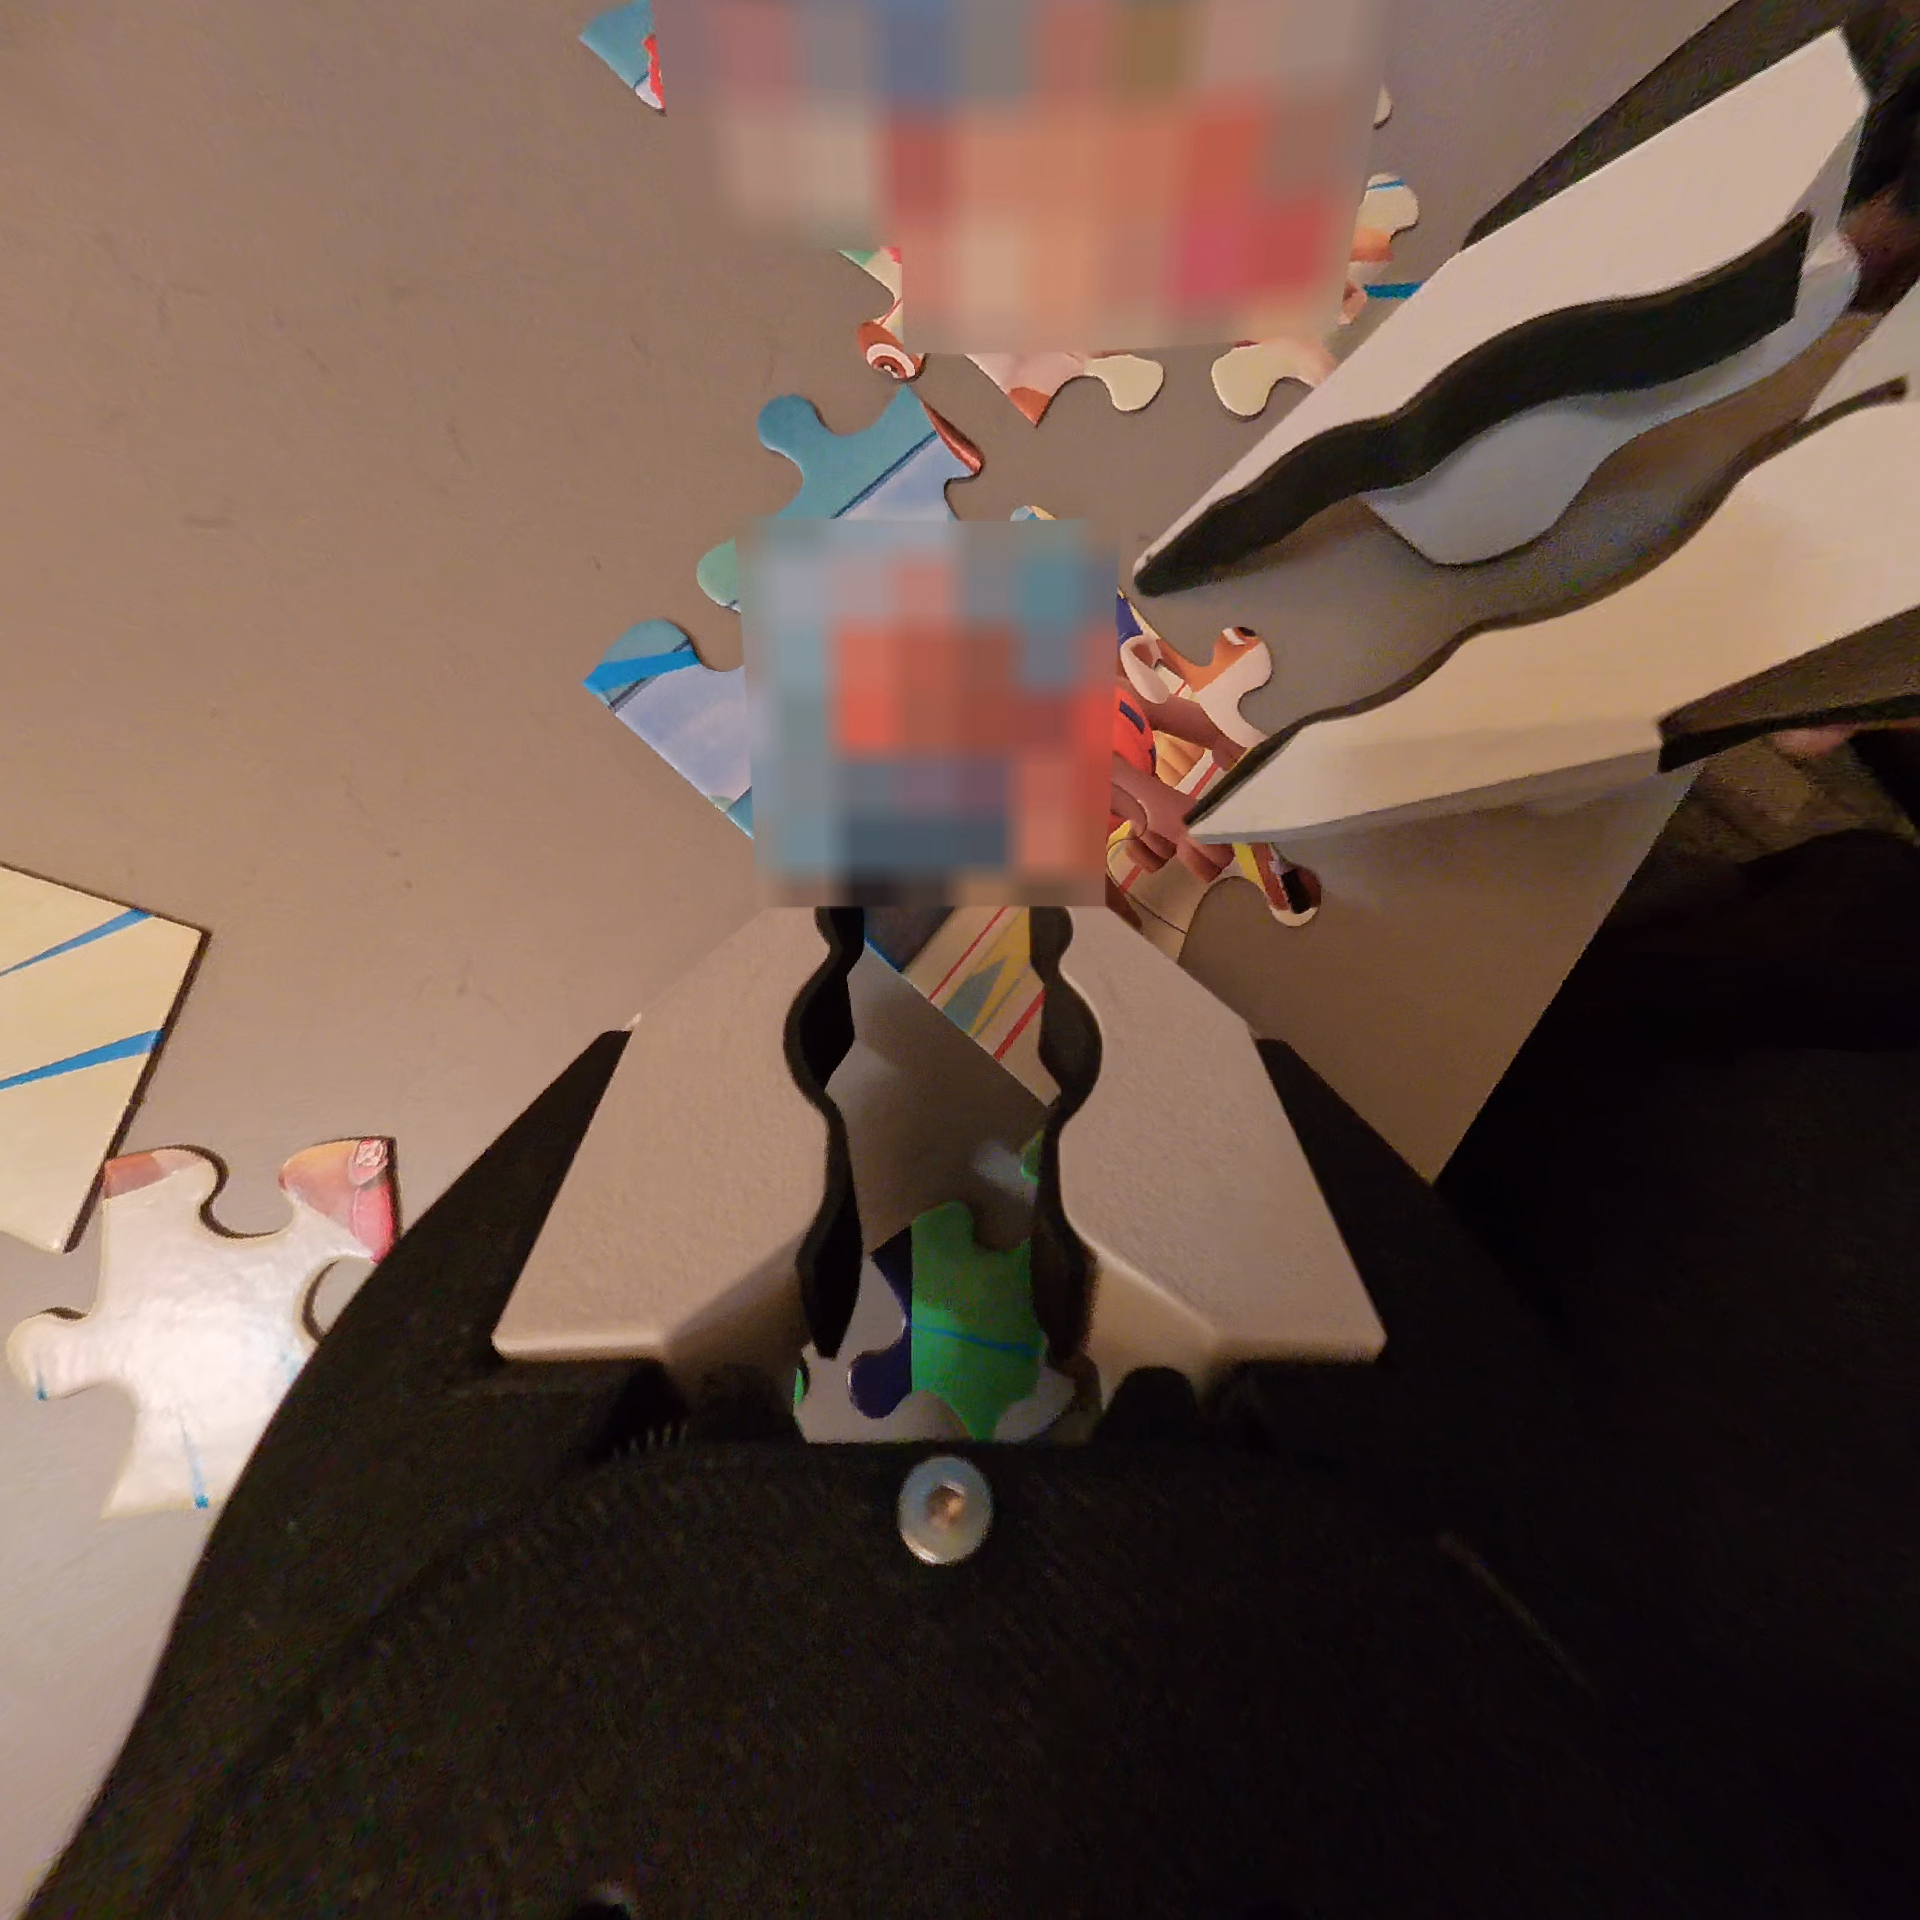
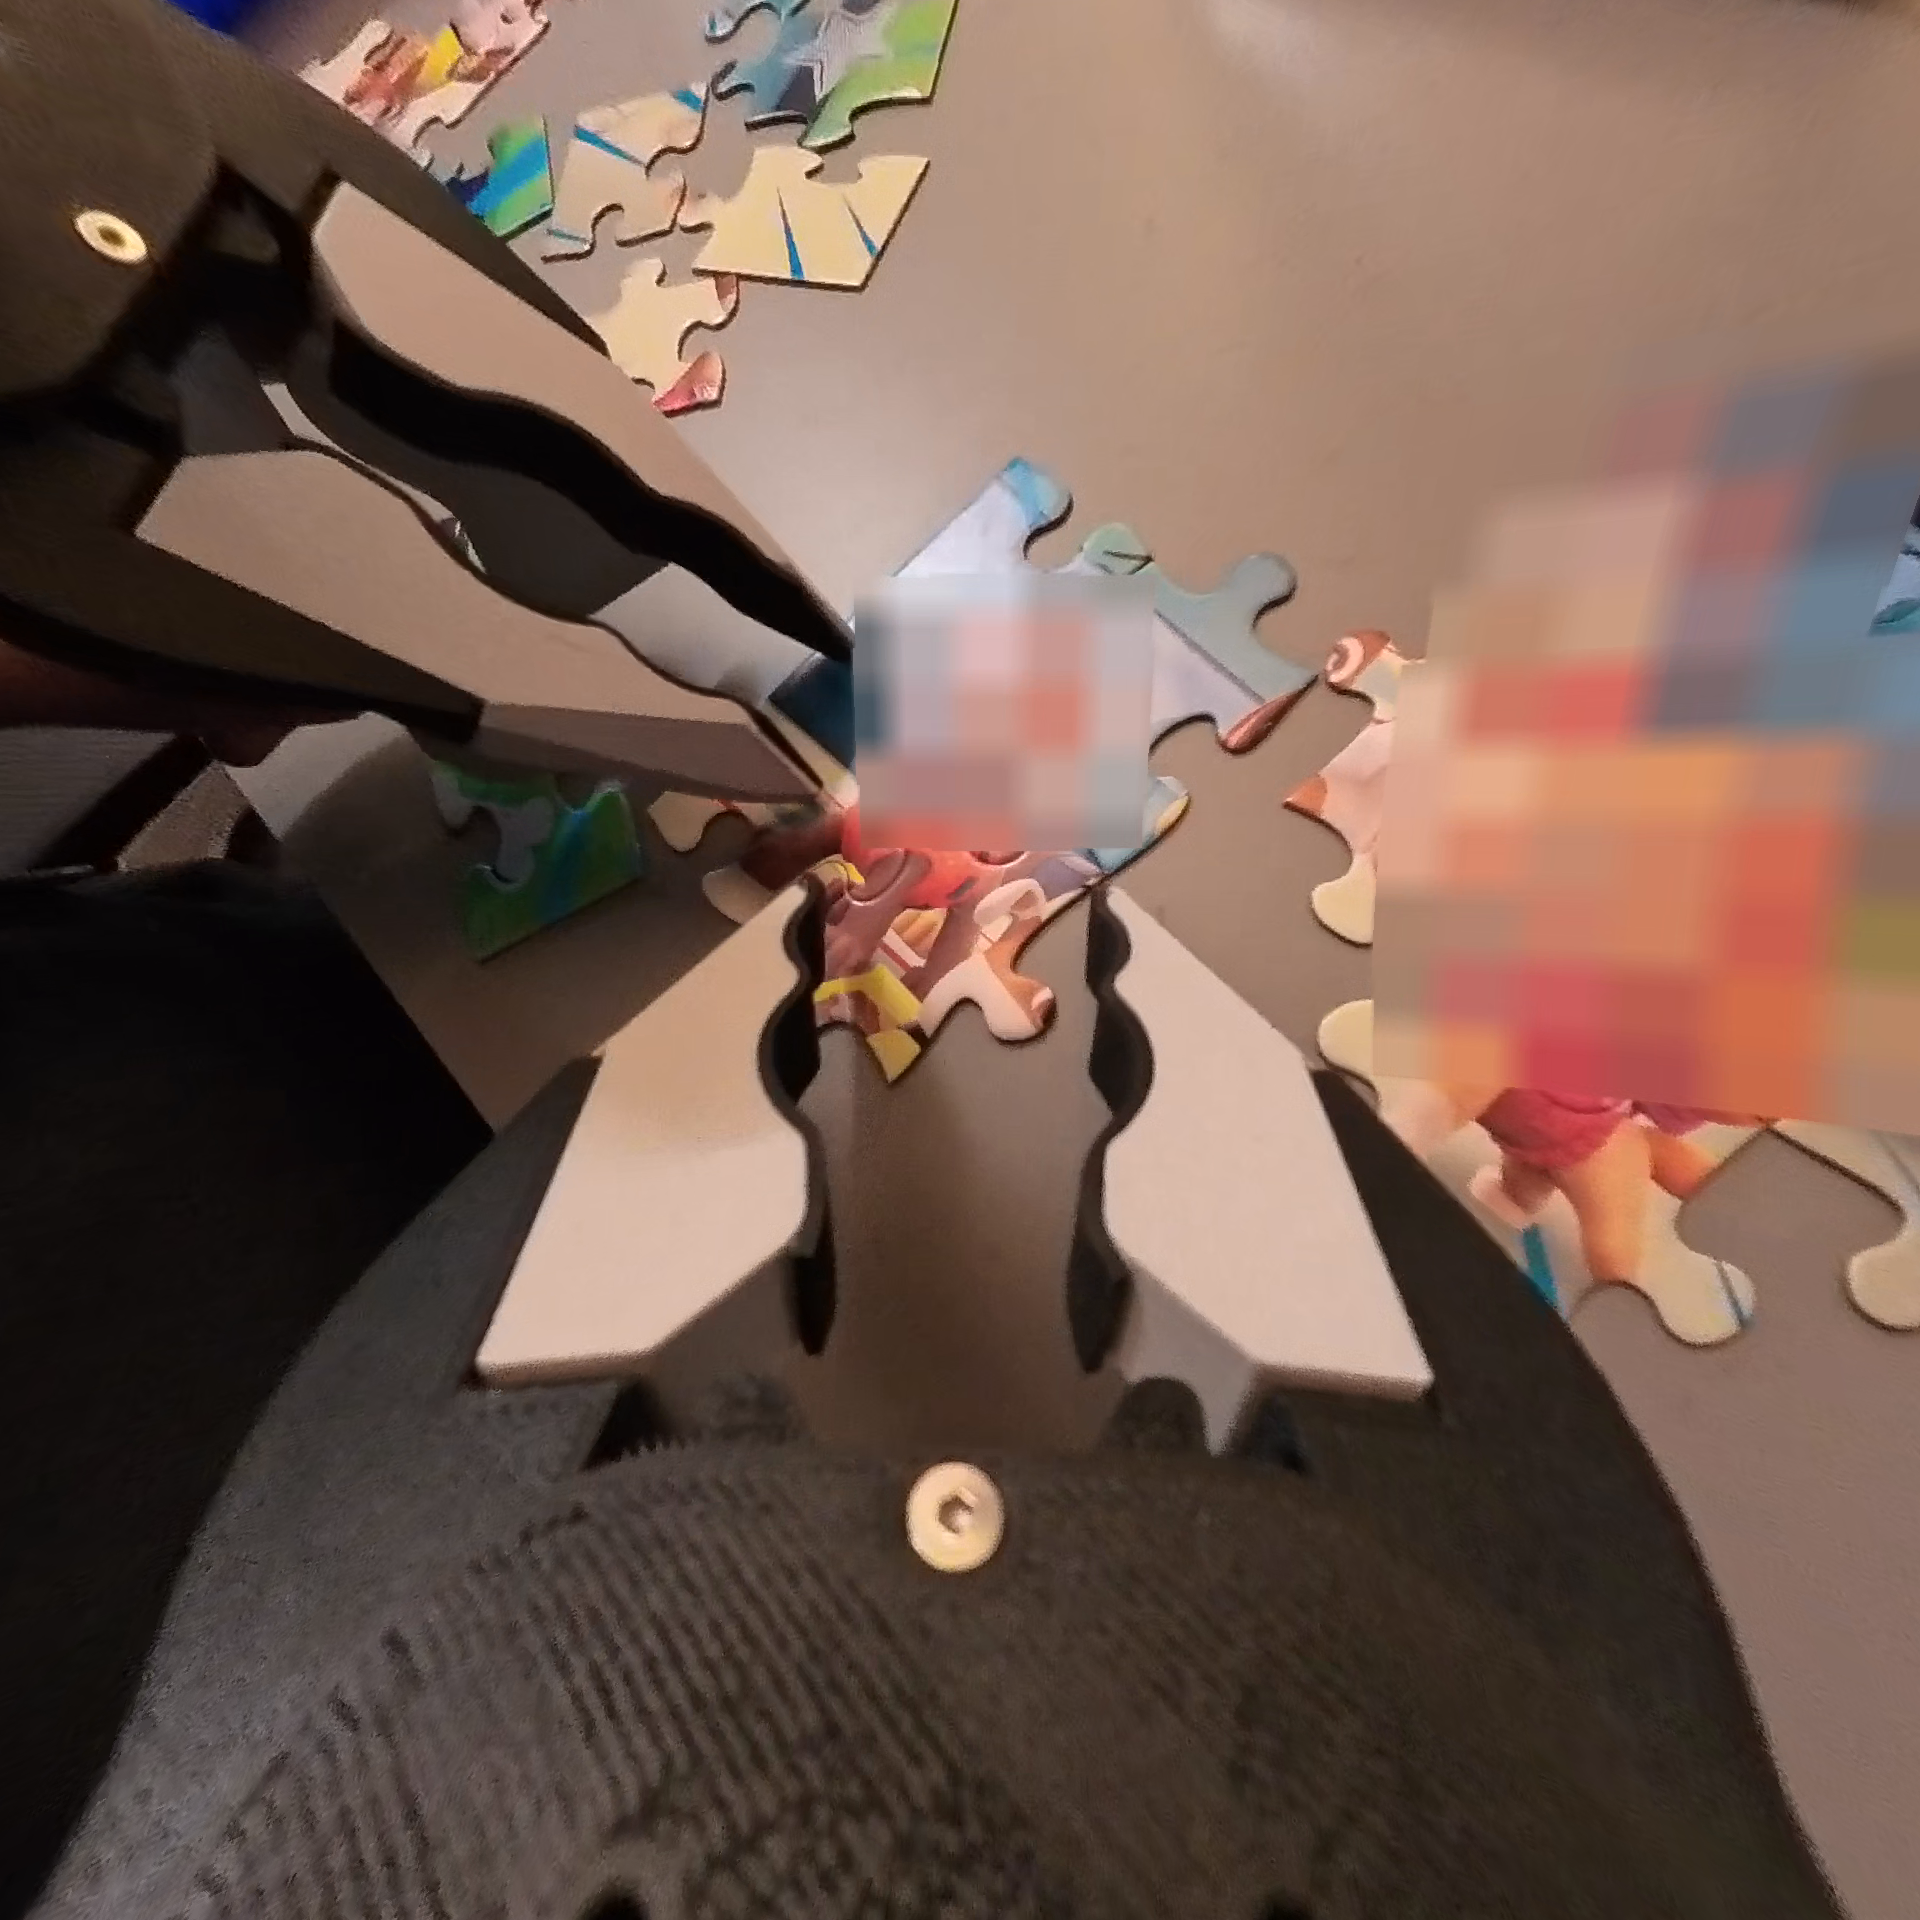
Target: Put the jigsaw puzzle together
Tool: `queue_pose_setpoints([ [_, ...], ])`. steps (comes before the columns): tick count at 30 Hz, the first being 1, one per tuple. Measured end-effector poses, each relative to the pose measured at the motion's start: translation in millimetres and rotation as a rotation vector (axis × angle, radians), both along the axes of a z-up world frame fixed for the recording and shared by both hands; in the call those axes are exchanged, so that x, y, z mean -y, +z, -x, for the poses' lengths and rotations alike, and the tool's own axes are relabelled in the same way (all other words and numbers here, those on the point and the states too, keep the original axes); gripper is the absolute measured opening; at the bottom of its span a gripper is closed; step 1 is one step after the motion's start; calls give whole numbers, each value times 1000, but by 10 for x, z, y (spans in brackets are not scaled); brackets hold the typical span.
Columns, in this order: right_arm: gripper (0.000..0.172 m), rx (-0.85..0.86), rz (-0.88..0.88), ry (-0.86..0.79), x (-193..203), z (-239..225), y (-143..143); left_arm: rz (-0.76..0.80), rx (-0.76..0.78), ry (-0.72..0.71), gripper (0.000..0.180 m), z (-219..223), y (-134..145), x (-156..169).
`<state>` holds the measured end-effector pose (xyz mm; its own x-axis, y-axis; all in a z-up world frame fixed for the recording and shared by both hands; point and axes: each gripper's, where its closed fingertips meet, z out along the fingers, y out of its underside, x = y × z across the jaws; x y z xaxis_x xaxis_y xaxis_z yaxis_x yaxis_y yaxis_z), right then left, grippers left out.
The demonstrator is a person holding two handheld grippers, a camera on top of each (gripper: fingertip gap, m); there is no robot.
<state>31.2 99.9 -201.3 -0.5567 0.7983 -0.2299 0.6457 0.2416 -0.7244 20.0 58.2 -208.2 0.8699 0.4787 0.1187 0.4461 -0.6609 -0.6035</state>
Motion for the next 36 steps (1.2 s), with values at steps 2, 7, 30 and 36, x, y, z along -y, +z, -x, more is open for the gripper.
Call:
queue_pose_setpoints([
  [2, 50, 1, -7, 2, 12, 9, -4, -10, 17, 10, 32, -3, 7, 31],
  [7, 50, -2, 2, -4, 29, 44, -2, -14, 18, 49, 40, 58, 20, 192],
  [30, 52, -12, 27, -52, -11, 269, 6, -191, 193, 41, 43, 104, 71, 22],
  [36, 53, -12, 26, -56, -31, 290, 6, -208, 207, 48, 44, 137, 79, -5],
])
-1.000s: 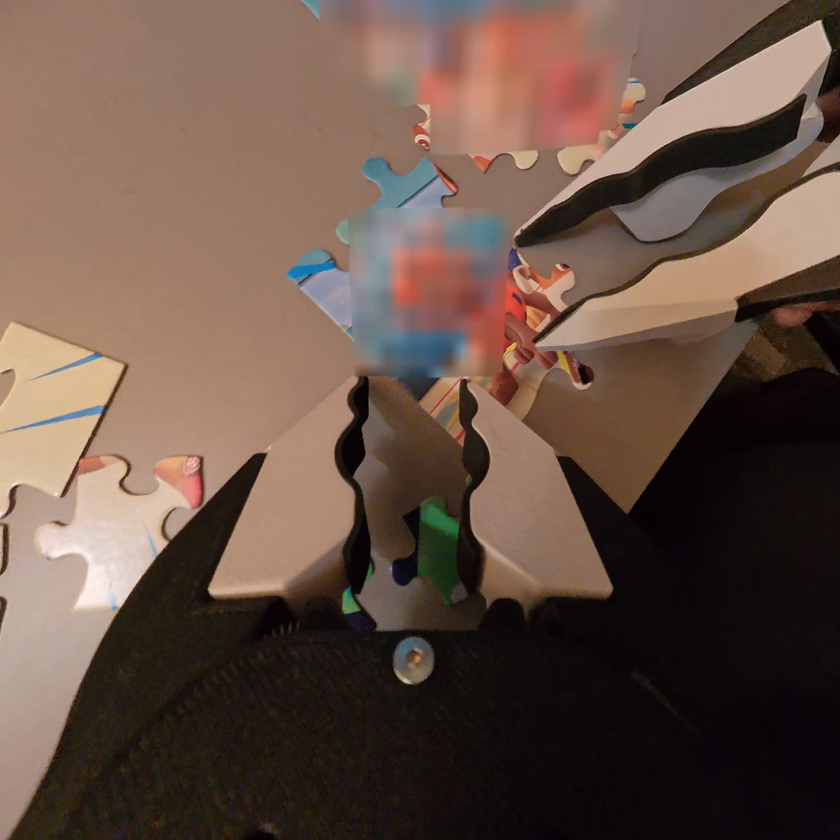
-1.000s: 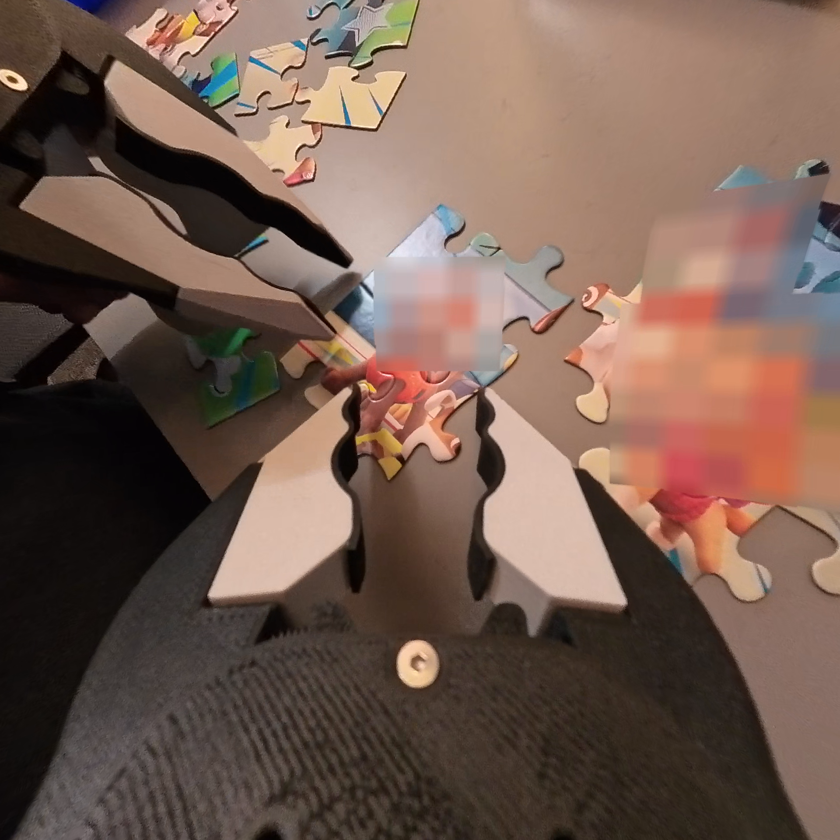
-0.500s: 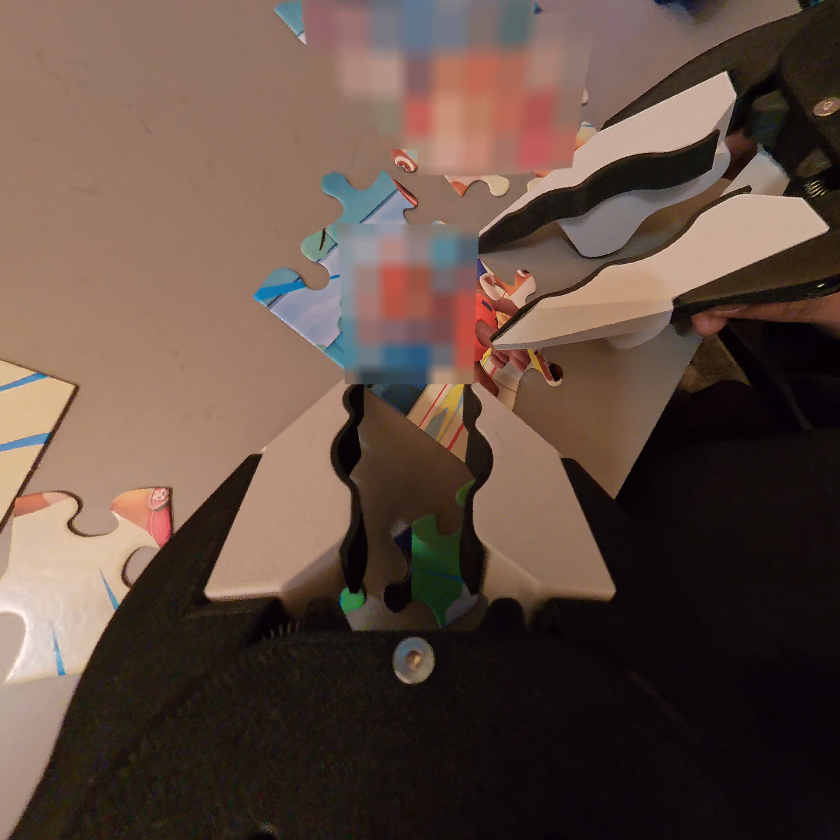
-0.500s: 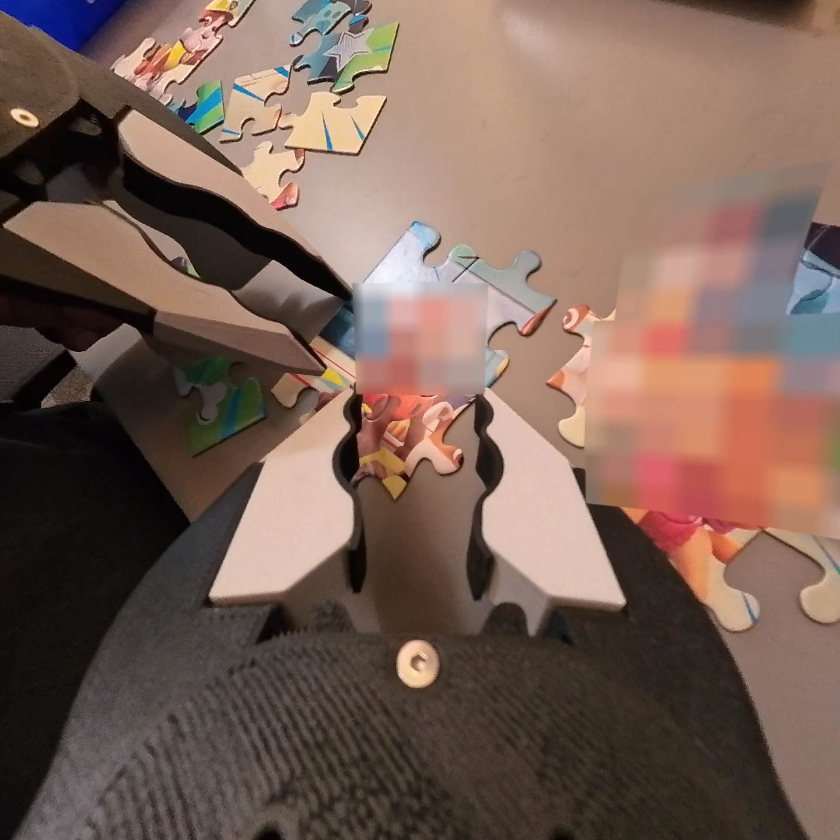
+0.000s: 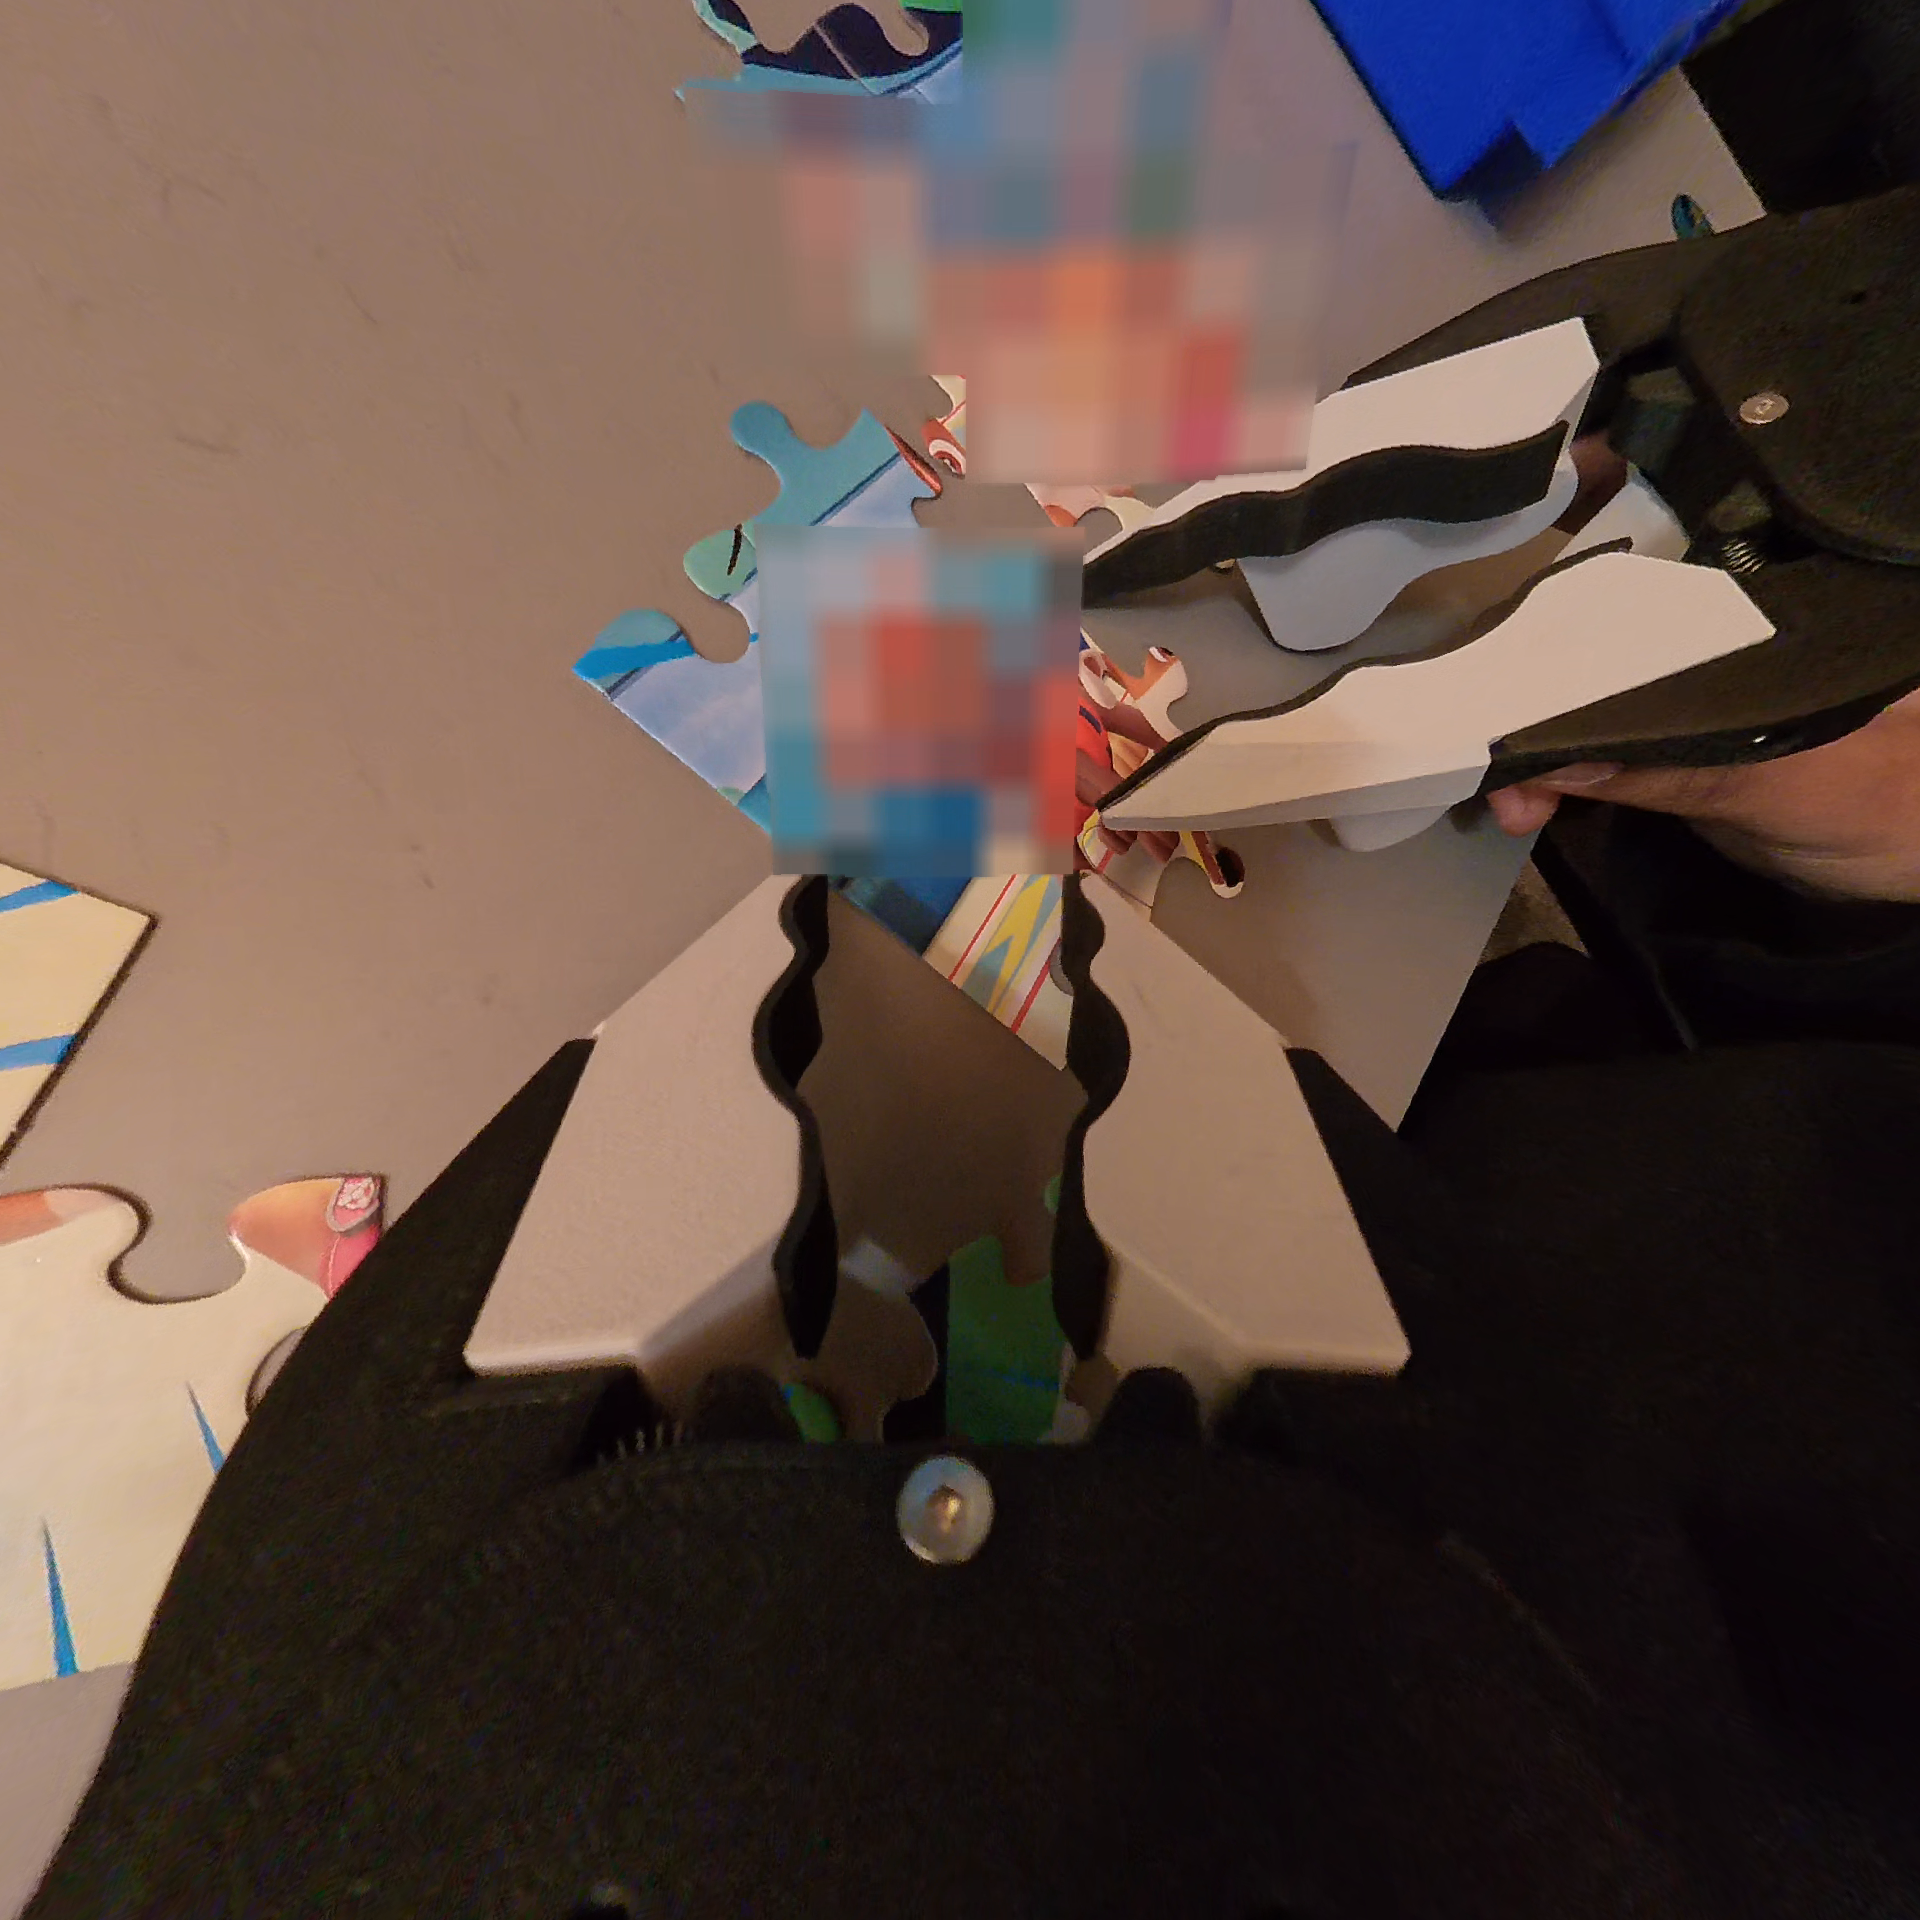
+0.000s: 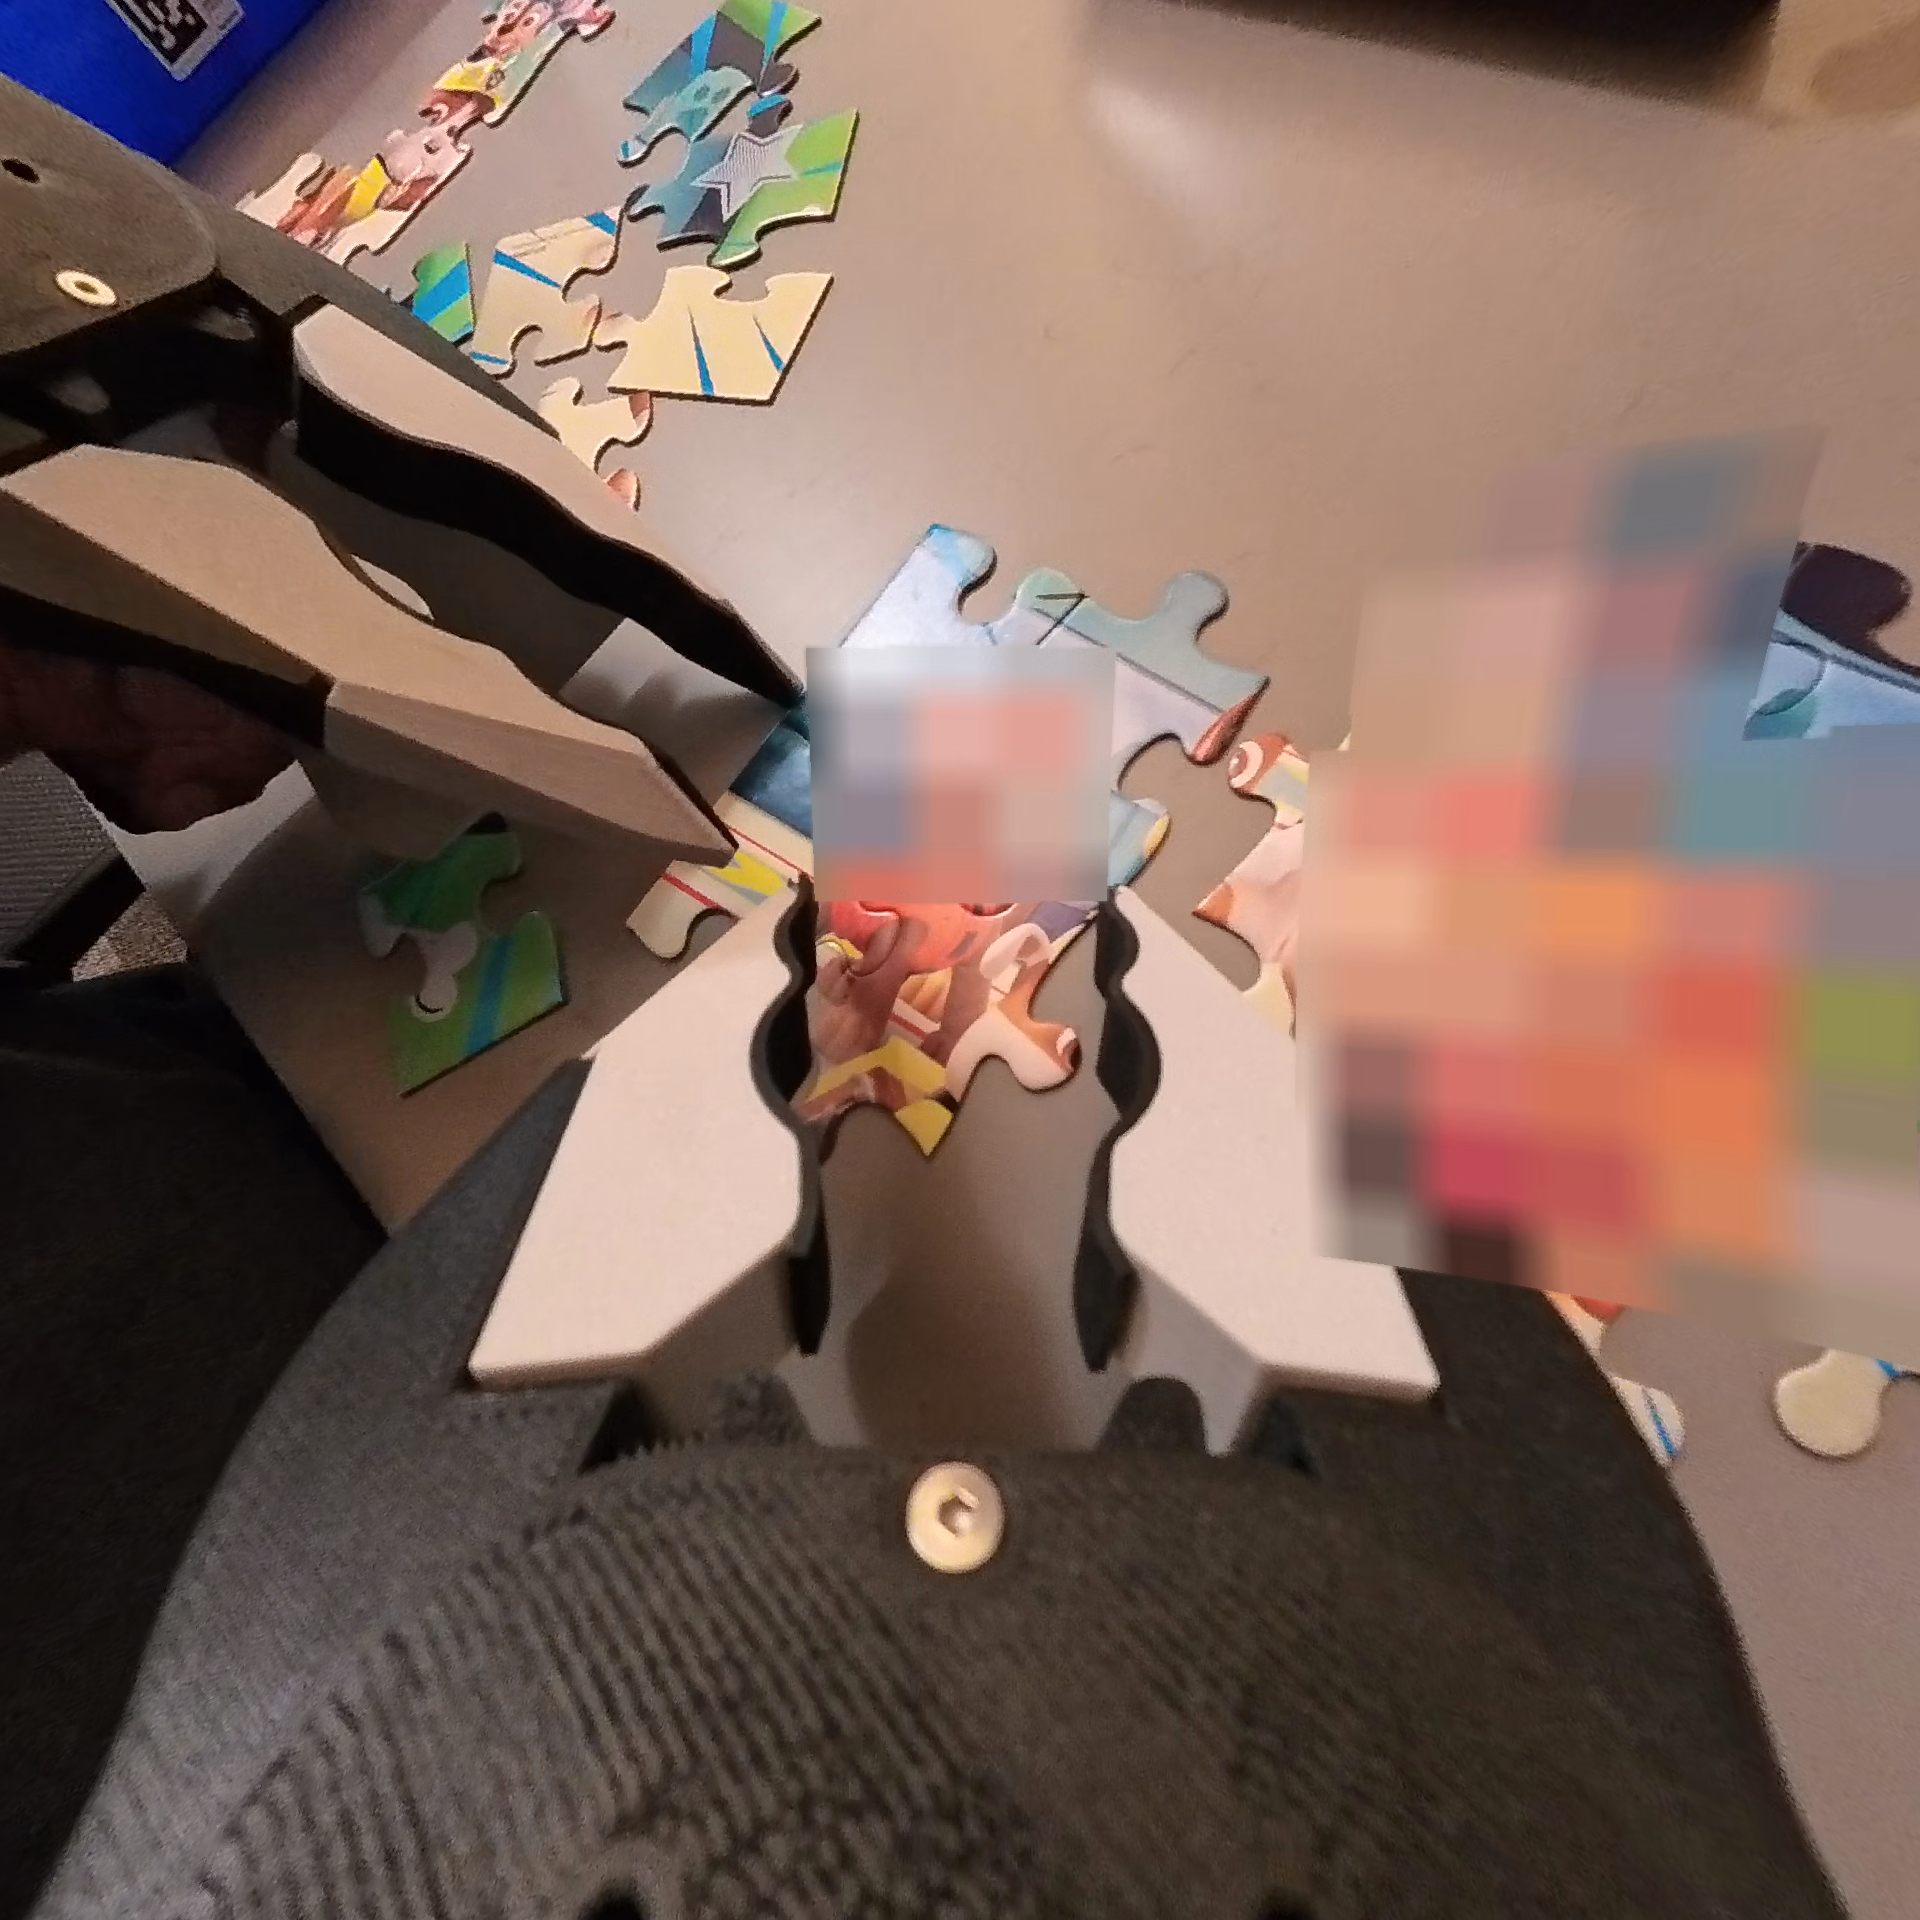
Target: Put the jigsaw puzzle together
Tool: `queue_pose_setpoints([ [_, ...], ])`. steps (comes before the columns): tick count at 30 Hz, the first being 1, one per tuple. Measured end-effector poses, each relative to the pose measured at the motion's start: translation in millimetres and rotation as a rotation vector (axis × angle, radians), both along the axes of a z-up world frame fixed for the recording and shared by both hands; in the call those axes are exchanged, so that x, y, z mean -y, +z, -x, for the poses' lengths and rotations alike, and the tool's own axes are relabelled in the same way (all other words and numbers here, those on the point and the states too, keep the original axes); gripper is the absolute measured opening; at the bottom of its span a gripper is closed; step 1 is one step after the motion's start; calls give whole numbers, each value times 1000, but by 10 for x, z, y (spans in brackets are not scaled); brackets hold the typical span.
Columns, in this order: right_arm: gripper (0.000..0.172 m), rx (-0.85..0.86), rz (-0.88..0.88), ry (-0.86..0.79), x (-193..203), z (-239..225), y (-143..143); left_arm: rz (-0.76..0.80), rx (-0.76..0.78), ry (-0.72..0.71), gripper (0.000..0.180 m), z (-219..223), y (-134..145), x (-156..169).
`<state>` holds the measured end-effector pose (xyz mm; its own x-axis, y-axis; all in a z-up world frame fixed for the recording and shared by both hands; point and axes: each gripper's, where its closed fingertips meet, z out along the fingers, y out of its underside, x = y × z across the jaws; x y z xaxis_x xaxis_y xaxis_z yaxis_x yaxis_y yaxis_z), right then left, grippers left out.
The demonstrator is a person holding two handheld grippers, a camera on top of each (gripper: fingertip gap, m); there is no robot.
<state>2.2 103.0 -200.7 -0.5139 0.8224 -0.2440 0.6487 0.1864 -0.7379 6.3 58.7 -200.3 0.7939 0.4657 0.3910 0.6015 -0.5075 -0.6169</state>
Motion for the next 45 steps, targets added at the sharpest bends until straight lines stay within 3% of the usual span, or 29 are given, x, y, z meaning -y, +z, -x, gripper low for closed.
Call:
queue_pose_setpoints([
  [27, 54, -3, 36, -16, -19, 30, 11, -22, 24, 7, 45, 21, 7, -29],
  [45, 56, -7, 9, 58, 263, 70, 4, -12, 0, 79, 46, 158, 2, 217],
])
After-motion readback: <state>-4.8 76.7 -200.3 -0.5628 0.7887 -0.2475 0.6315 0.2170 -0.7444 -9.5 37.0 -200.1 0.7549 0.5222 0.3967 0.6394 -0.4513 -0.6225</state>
